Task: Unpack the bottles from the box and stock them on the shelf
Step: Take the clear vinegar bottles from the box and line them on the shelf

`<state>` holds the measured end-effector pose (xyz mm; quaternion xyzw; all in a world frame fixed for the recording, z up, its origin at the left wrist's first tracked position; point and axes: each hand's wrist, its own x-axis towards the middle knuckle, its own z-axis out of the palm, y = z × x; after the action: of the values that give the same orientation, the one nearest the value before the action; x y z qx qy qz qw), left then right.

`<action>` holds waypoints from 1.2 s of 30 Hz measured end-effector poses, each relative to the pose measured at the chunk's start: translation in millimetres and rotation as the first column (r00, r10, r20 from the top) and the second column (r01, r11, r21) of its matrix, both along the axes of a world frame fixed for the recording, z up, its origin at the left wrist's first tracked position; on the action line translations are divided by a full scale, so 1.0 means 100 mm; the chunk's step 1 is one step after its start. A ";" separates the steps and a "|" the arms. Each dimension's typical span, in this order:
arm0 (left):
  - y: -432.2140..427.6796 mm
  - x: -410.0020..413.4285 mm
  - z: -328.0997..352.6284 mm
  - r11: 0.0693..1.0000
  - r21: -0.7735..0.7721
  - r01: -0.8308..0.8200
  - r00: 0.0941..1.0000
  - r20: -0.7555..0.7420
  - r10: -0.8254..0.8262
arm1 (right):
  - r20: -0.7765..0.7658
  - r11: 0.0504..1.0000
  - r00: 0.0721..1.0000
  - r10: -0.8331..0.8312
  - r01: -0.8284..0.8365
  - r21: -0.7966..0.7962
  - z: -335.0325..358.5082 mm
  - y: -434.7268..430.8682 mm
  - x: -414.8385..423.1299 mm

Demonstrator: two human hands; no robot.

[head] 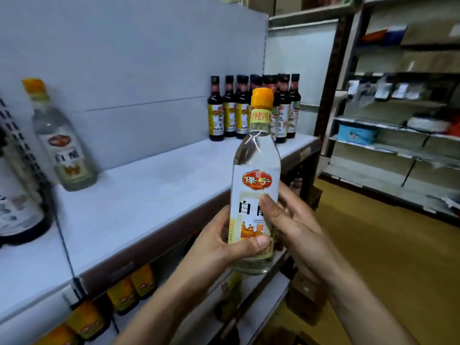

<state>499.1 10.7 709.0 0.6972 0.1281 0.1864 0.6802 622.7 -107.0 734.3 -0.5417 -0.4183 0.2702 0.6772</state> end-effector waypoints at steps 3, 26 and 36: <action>0.26 -0.21 0.10 0.997 0.041 -0.065 0.997 0.031 0.064 | 0.044 0.999 0.998 0.046 -0.047 0.015 0.11 0.31 -0.15; 1.60 -0.76 0.34 0.916 -0.061 -0.397 0.913 0.079 0.400 | 0.231 0.926 0.901 0.366 -0.378 0.006 0.44 2.17 -0.41; 2.12 -0.58 0.25 0.875 -0.024 -0.484 0.875 0.009 0.484 | 0.247 0.862 0.829 0.502 -0.503 -0.067 0.37 2.88 -0.11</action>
<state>441.3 222.3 734.3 0.6343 0.2952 0.3545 0.6204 612.1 181.4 771.0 -0.4428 -0.6299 0.3661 0.5227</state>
